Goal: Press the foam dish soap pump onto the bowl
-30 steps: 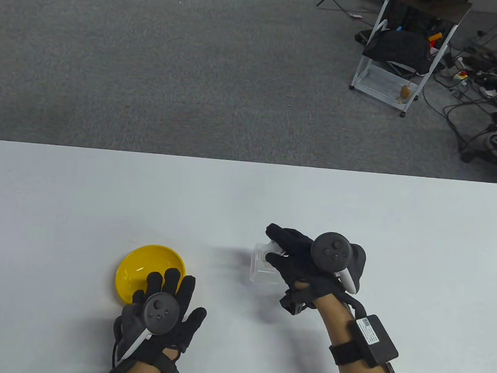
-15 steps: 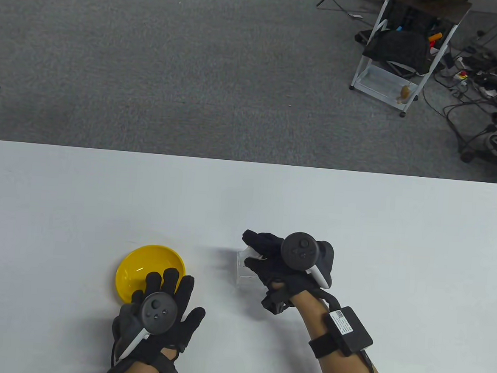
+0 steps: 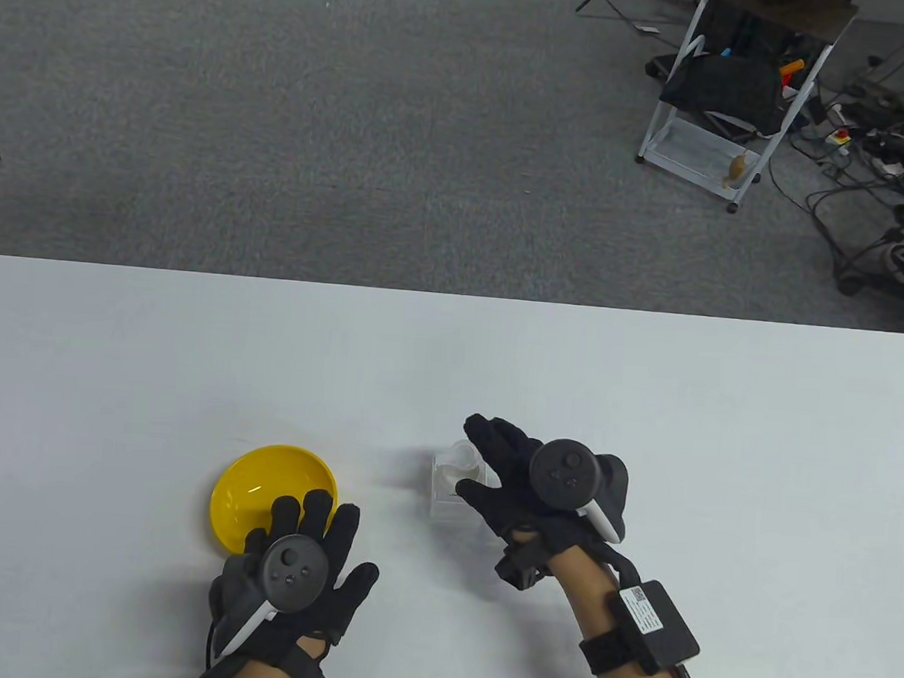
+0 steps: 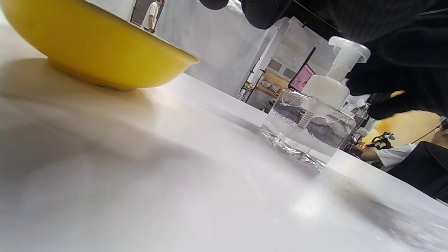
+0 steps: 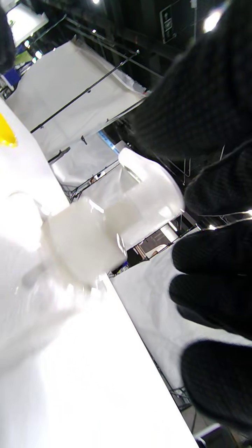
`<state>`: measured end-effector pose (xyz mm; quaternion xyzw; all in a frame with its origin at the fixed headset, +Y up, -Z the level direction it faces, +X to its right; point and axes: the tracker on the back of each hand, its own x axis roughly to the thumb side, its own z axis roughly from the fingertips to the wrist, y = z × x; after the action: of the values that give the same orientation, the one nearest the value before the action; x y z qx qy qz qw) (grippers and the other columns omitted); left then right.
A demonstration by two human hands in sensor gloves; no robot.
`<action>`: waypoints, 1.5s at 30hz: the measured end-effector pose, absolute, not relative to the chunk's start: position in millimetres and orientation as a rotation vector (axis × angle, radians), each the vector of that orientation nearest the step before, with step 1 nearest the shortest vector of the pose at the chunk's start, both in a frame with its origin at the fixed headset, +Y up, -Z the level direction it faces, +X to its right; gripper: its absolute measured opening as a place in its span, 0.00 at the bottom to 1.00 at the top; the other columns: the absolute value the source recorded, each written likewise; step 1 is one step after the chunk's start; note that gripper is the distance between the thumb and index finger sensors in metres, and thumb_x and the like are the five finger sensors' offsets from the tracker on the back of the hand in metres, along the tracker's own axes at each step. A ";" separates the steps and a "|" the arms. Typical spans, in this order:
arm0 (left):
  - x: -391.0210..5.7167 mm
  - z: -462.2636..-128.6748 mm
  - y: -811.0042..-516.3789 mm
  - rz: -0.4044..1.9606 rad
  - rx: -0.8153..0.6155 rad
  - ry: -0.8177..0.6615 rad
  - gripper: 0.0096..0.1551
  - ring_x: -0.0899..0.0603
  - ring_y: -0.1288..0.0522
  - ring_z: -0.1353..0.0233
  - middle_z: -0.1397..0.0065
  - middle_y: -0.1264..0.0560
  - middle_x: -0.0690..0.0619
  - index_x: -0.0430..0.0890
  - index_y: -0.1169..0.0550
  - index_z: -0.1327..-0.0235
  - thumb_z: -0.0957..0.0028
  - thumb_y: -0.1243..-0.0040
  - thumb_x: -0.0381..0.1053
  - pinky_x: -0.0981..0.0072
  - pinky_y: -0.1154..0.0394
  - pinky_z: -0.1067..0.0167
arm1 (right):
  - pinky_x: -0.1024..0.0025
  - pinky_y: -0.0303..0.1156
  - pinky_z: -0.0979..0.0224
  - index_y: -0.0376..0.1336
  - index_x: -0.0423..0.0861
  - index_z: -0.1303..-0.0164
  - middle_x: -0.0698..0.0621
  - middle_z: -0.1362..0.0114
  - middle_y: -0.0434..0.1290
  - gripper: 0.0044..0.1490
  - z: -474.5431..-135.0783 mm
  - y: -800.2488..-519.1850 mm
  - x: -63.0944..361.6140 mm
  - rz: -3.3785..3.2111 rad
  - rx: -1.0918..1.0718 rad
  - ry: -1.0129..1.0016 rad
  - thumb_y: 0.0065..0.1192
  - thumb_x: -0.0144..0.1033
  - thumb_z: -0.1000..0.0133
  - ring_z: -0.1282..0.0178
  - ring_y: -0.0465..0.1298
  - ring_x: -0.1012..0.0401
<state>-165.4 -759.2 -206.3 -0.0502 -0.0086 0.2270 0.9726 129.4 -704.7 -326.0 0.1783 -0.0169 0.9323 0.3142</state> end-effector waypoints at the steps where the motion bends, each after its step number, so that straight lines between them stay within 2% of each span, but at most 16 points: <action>1: -163.9 -205.7 -758.6 0.456 -0.099 -0.023 0.47 0.35 0.65 0.16 0.14 0.58 0.55 0.63 0.44 0.23 0.58 0.48 0.74 0.26 0.61 0.28 | 0.23 0.61 0.35 0.55 0.56 0.23 0.36 0.19 0.58 0.50 -317.9 -704.7 138.1 2.486 0.459 -0.050 0.71 0.56 0.55 0.23 0.62 0.35; 4: -158.6 -204.3 -757.4 0.450 -0.098 -0.039 0.47 0.35 0.65 0.16 0.14 0.58 0.55 0.63 0.44 0.23 0.58 0.48 0.74 0.26 0.61 0.28 | 0.19 0.57 0.34 0.49 0.55 0.21 0.37 0.18 0.57 0.55 -289.0 -708.0 164.6 2.580 0.377 -0.155 0.66 0.64 0.56 0.20 0.58 0.34; 7: -152.2 -202.4 -757.0 0.435 -0.101 -0.049 0.47 0.35 0.66 0.16 0.14 0.59 0.55 0.64 0.44 0.23 0.58 0.48 0.75 0.26 0.62 0.29 | 0.17 0.55 0.35 0.49 0.55 0.21 0.36 0.18 0.56 0.56 -260.2 -718.0 188.0 2.599 0.337 -0.282 0.64 0.67 0.56 0.20 0.56 0.33; 11: -142.9 -200.6 -757.1 0.415 -0.130 -0.044 0.48 0.36 0.69 0.17 0.15 0.62 0.56 0.65 0.47 0.23 0.58 0.48 0.76 0.26 0.64 0.30 | 0.15 0.50 0.35 0.49 0.56 0.20 0.35 0.16 0.52 0.55 -235.9 -743.2 200.8 2.660 0.261 -0.196 0.61 0.69 0.55 0.19 0.50 0.31; 14: -135.5 -200.4 -761.7 0.406 -0.182 -0.056 0.49 0.36 0.71 0.17 0.15 0.65 0.56 0.67 0.49 0.23 0.58 0.49 0.76 0.26 0.65 0.30 | 0.15 0.47 0.35 0.45 0.57 0.20 0.35 0.16 0.47 0.56 -229.6 -756.8 199.4 2.711 0.259 -0.079 0.59 0.69 0.54 0.19 0.42 0.31; 17: -130.6 -201.5 -765.3 0.438 -0.220 -0.056 0.49 0.36 0.72 0.17 0.15 0.66 0.56 0.67 0.49 0.23 0.58 0.49 0.76 0.26 0.65 0.30 | 0.15 0.47 0.35 0.45 0.57 0.20 0.34 0.16 0.46 0.55 -227.0 -758.7 192.9 2.717 0.280 -0.066 0.58 0.69 0.54 0.19 0.42 0.32; 24: -137.5 -206.7 -759.0 0.449 -0.170 -0.027 0.49 0.37 0.72 0.18 0.16 0.66 0.56 0.66 0.48 0.23 0.57 0.48 0.75 0.28 0.64 0.28 | 0.16 0.47 0.34 0.45 0.58 0.20 0.35 0.15 0.45 0.55 -230.9 -762.3 185.0 2.710 0.297 -0.022 0.58 0.70 0.55 0.18 0.41 0.33; 29: -168.3 -224.7 -737.9 0.360 -0.101 0.088 0.49 0.38 0.70 0.17 0.15 0.63 0.57 0.64 0.47 0.23 0.57 0.47 0.74 0.30 0.61 0.26 | 0.16 0.47 0.34 0.46 0.58 0.20 0.35 0.15 0.44 0.55 -231.1 -759.5 191.2 2.692 0.291 -0.051 0.58 0.70 0.54 0.18 0.41 0.32; 32: -194.0 -238.0 -734.2 0.413 -0.116 0.159 0.49 0.43 0.68 0.16 0.16 0.61 0.60 0.61 0.46 0.23 0.57 0.46 0.73 0.32 0.58 0.25 | 0.16 0.48 0.34 0.46 0.57 0.20 0.34 0.16 0.45 0.55 -231.7 -758.2 196.5 2.681 0.276 -0.062 0.58 0.69 0.54 0.19 0.42 0.32; 35: -227.1 -248.2 -733.8 0.439 -0.083 0.315 0.50 0.42 0.67 0.15 0.16 0.62 0.58 0.59 0.47 0.24 0.58 0.44 0.72 0.34 0.56 0.24 | 0.16 0.49 0.34 0.46 0.57 0.20 0.34 0.16 0.45 0.55 -233.1 -758.1 201.9 2.671 0.255 -0.061 0.58 0.69 0.54 0.19 0.42 0.32; 38: -257.3 -255.5 -744.6 0.393 -0.163 0.486 0.53 0.40 0.67 0.16 0.17 0.65 0.56 0.59 0.51 0.24 0.58 0.43 0.72 0.34 0.55 0.24 | 0.16 0.50 0.34 0.46 0.56 0.20 0.33 0.16 0.45 0.55 -233.5 -758.9 205.5 2.668 0.236 -0.049 0.58 0.68 0.54 0.19 0.43 0.31; 39: -264.3 -256.2 -747.6 0.390 -0.171 0.527 0.53 0.38 0.64 0.16 0.17 0.63 0.54 0.58 0.51 0.24 0.58 0.43 0.72 0.34 0.52 0.24 | 0.16 0.50 0.34 0.45 0.56 0.20 0.33 0.16 0.45 0.55 -233.5 -759.2 206.3 2.665 0.229 -0.045 0.58 0.68 0.54 0.19 0.43 0.32; 41: -279.6 -256.5 -756.1 0.424 -0.144 0.615 0.53 0.35 0.51 0.19 0.18 0.57 0.49 0.56 0.48 0.25 0.59 0.40 0.71 0.36 0.39 0.29 | 0.17 0.52 0.34 0.46 0.56 0.20 0.33 0.17 0.45 0.55 -234.1 -759.8 207.5 2.663 0.225 -0.043 0.58 0.68 0.54 0.19 0.44 0.31; 43: -291.9 -256.0 -764.7 0.451 -0.155 0.694 0.53 0.33 0.32 0.30 0.21 0.47 0.42 0.53 0.47 0.26 0.60 0.38 0.70 0.49 0.23 0.44 | 0.18 0.53 0.34 0.46 0.56 0.20 0.33 0.17 0.45 0.55 -234.8 -761.0 208.9 2.661 0.221 -0.035 0.59 0.67 0.53 0.19 0.44 0.31; 45: -301.5 -255.3 -775.9 0.503 -0.195 0.740 0.52 0.34 0.20 0.44 0.29 0.34 0.38 0.50 0.43 0.27 0.60 0.35 0.69 0.59 0.17 0.60 | 0.19 0.54 0.34 0.46 0.56 0.20 0.33 0.17 0.45 0.55 -235.0 -762.7 210.4 2.651 0.212 -0.016 0.59 0.67 0.53 0.20 0.44 0.31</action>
<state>-301.5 -775.9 -255.3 -0.0942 0.3571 0.2429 0.8970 210.4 -762.7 -235.0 0.0774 -0.0057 0.9680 0.2385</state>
